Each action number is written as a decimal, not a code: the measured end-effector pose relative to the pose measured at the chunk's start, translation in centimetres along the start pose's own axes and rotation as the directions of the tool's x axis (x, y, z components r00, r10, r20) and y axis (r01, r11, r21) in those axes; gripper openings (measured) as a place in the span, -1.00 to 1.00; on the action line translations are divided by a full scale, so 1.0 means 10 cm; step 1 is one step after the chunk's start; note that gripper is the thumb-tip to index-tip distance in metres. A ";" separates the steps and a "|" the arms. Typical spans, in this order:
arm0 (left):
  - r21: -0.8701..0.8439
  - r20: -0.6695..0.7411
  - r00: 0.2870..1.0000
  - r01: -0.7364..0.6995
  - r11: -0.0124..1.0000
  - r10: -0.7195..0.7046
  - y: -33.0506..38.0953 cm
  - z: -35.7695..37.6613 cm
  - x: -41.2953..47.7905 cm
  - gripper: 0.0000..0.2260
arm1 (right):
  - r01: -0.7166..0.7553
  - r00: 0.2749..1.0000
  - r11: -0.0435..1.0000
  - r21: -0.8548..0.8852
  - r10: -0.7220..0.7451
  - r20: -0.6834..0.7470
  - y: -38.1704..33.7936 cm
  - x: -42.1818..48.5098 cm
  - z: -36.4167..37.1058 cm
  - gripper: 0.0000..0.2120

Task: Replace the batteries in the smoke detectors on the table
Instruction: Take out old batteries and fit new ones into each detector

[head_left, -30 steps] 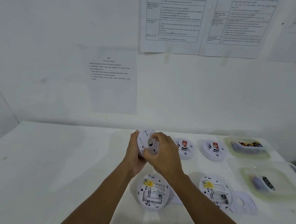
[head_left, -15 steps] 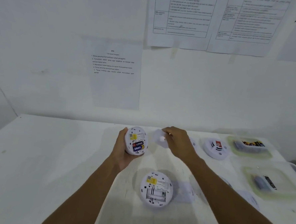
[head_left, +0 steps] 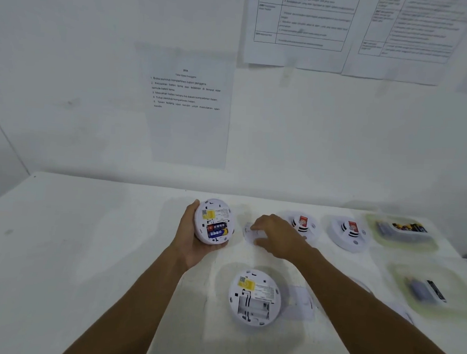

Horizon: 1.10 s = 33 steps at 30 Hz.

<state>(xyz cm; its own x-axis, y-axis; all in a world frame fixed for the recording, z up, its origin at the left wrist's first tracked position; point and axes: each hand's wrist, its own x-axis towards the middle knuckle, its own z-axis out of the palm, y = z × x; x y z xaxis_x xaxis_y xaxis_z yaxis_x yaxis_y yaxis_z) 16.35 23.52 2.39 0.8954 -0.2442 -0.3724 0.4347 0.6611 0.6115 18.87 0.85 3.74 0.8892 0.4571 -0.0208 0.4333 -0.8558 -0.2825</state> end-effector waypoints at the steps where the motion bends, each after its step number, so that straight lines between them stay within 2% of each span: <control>1: -0.008 0.006 1.000 0.003 1.000 -0.003 0.00 0.00 0.00 -0.43 | -0.011 1.000 1.000 -0.001 0.011 -0.010 0.00 0.01 0.00 -0.67; 5: -0.051 0.049 0.999 -0.004 0.999 0.006 -0.01 0.04 -0.03 -0.44 | -0.004 0.998 0.999 0.054 0.008 -0.069 -0.01 0.00 0.01 -0.73; 7: -0.082 0.062 0.998 -0.017 0.996 0.022 -0.02 0.08 -0.05 -0.46 | 0.002 0.978 0.993 0.116 0.022 -0.207 -0.04 -0.02 0.03 -0.77; 9: -0.106 0.076 0.996 -0.034 0.994 0.042 -0.03 0.13 -0.08 -0.49 | -0.014 0.920 0.974 0.228 0.102 -0.379 -0.16 -0.04 -0.01 -0.78; 11: -0.128 0.090 0.994 -0.048 0.991 0.060 -0.05 0.21 -0.11 -0.53 | 0.056 0.876 0.941 0.334 0.114 -0.468 -0.33 -0.05 -0.10 -0.79; 14: -0.146 0.127 0.989 -0.052 0.988 0.071 -0.06 0.36 -0.19 -0.57 | 0.186 0.876 0.900 0.395 0.030 -0.481 -0.61 -0.12 -0.18 -0.77; 16: -0.127 0.158 0.985 -0.051 0.991 0.071 -0.07 0.45 -0.25 -0.57 | 0.201 0.873 0.882 0.427 0.036 -0.487 -0.73 -0.18 -0.19 -0.75; 22: -0.065 0.173 0.980 -0.085 0.994 0.095 -0.19 0.69 -0.39 -0.51 | 0.172 0.825 0.832 0.527 0.171 -0.539 -0.84 -0.42 -0.21 -0.72; 27: -0.006 0.172 0.981 -0.094 0.996 0.094 -0.42 0.88 -0.41 -0.54 | 0.086 0.791 0.824 0.560 0.285 -0.541 -0.76 -0.65 -0.26 -0.68; 33: 0.050 0.189 0.978 -0.099 0.994 0.088 -0.70 1.18 -0.36 -0.54 | 0.105 0.765 0.843 0.528 0.270 -0.585 -0.45 -0.96 -0.36 -0.74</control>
<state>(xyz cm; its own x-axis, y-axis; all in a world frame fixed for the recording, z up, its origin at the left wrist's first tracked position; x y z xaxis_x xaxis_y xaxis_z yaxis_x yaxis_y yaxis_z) 11.21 11.41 7.73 0.9324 -0.3143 -0.1786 0.3479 0.6462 0.6793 8.89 -0.56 8.70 0.8832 -0.0231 0.4684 0.3815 -0.5455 -0.7462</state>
